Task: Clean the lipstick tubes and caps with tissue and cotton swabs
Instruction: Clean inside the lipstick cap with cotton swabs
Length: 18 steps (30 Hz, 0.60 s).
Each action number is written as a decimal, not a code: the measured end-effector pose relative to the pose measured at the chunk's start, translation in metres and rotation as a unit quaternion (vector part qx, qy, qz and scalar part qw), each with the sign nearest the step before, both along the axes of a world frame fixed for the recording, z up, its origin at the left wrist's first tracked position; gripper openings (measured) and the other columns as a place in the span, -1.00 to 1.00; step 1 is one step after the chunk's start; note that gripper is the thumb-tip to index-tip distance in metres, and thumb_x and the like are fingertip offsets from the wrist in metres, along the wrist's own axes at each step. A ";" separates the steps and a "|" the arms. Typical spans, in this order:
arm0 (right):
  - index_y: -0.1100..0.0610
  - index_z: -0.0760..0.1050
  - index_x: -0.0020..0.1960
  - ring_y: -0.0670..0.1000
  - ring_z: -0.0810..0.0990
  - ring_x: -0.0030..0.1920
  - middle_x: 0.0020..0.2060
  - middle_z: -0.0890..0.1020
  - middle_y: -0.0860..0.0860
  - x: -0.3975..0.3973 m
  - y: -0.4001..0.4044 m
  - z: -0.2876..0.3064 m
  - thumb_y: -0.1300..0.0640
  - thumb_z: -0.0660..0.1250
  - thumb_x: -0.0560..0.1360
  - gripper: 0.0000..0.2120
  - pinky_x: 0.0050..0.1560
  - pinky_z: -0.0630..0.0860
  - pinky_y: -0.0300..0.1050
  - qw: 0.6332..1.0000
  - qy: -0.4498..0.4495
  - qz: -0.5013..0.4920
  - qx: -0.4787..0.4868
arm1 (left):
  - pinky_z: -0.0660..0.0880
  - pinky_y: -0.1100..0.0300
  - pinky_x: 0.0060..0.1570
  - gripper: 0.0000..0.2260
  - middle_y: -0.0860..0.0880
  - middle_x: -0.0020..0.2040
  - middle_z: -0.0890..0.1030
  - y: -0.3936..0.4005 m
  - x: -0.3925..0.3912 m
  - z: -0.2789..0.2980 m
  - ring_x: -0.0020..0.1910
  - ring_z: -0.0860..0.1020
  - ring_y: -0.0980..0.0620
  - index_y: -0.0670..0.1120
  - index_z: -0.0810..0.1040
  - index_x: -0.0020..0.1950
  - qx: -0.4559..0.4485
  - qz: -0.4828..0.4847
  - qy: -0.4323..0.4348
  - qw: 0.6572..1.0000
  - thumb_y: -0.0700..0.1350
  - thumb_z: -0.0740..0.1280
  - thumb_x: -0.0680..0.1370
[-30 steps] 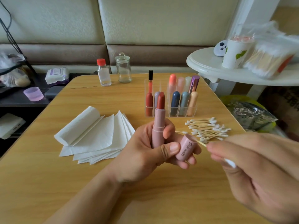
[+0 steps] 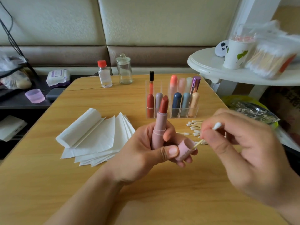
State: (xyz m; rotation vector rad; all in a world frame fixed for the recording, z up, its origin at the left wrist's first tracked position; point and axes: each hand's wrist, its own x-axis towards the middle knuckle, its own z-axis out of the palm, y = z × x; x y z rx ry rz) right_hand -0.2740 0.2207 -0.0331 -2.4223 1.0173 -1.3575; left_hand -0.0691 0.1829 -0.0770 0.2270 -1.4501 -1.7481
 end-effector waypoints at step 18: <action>-0.09 0.73 -0.06 -0.03 0.53 -0.15 -0.25 0.60 -0.21 0.008 -0.053 -0.059 -0.02 0.46 0.45 -0.89 -0.24 0.51 -0.05 0.981 0.026 -0.187 0.036 | 0.59 0.12 -0.03 -0.84 -0.10 -0.09 0.66 -0.011 0.016 0.009 0.04 0.65 -0.11 -0.09 0.35 -0.13 0.109 0.258 0.116 0.953 -0.33 0.26 0.46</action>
